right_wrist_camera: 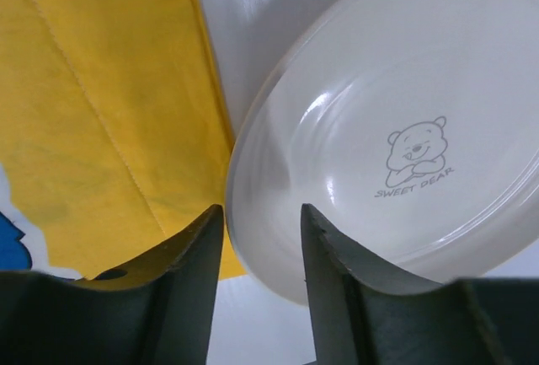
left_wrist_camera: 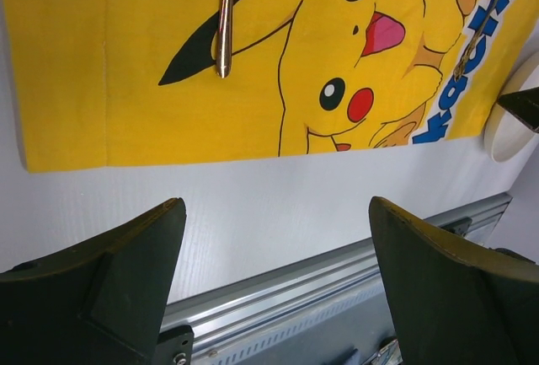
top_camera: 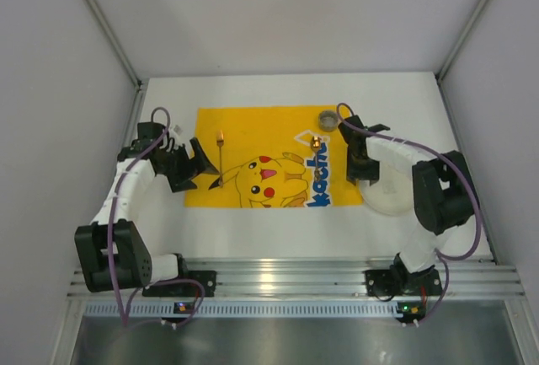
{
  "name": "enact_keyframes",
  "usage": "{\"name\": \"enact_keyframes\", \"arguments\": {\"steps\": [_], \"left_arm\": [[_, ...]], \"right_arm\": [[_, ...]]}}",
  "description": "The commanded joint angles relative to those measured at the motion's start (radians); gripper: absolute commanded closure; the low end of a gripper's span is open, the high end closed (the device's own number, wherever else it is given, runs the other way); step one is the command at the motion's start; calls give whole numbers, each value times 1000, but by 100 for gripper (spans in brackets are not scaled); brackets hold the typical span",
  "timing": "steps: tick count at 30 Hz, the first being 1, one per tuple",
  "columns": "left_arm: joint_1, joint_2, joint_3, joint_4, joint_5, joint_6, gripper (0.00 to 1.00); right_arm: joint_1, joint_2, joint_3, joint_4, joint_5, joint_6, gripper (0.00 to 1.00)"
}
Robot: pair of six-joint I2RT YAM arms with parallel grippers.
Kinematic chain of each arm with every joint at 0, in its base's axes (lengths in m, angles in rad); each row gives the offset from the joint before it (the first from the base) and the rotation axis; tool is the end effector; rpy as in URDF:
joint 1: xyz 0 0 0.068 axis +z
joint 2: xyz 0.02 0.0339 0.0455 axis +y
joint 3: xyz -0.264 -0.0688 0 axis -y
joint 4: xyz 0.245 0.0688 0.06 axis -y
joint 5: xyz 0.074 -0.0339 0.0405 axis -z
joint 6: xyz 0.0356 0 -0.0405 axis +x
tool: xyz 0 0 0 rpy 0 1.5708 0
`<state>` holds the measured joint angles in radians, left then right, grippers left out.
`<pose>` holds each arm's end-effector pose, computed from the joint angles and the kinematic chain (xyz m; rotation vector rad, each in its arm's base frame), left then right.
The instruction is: Set the dinner table for one person
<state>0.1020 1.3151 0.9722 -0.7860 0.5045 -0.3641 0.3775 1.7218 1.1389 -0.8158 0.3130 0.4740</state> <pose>0.2496 0.0082 0.2480 -0.4666 2.6354 -0.7612 0.2976 0.1062 0.1835 0.1756 2.8358 -0.3070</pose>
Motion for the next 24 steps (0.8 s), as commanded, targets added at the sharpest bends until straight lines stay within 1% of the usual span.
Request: {"name": "enact_keyframes", "arguments": {"steps": [1,3,4,6,7,8,11,15,16,17,18,19,20,21,22,23,24], "left_arm": [[-4,-63,-23,-30,12,16,5],[-4,-77,-33,-38,6,22,5],[-4,-86,-35,-47,5,25,5],[-4,-94,-40,-55,2,31,5],[-4,-102,-41,-59,-1,34,5],[-4,-103,-46,-64,0,36,5],[-2,-108,-47,-65,0,39,5],[-4,-106,-49,-64,9,39,5],[-5,-103,-49,-62,9,39,5],[-4,-103,-49,-61,11,37,5],[-4,-102,-47,-56,11,34,5],[-5,-106,-46,-56,8,33,5],[-7,-112,-35,-58,-9,31,7],[-5,-126,-27,-56,-17,24,7],[-5,-164,-23,-50,-29,19,6],[-4,-183,-9,-47,-37,14,6],[-4,-197,-3,-48,-52,2,6]], "right_arm": [[4,21,-2,9,35,9,60],[9,38,-7,13,41,11,65],[9,42,-10,15,44,11,76],[12,47,-18,20,54,12,86],[11,47,-19,18,57,14,98],[12,42,-19,18,58,14,100],[14,1,-13,1,77,15,100],[24,-85,31,-72,130,17,100],[40,-94,85,-92,149,15,100],[82,-102,122,-117,170,18,100],[107,-105,213,-175,210,21,100],[136,-102,267,-204,228,28,100],[197,-94,322,-230,242,38,100],[231,-71,381,-276,262,46,100],[265,-53,500,-295,264,49,100],[299,-30,559,-305,264,51,100],[369,22,673,-312,247,46,100]]}}
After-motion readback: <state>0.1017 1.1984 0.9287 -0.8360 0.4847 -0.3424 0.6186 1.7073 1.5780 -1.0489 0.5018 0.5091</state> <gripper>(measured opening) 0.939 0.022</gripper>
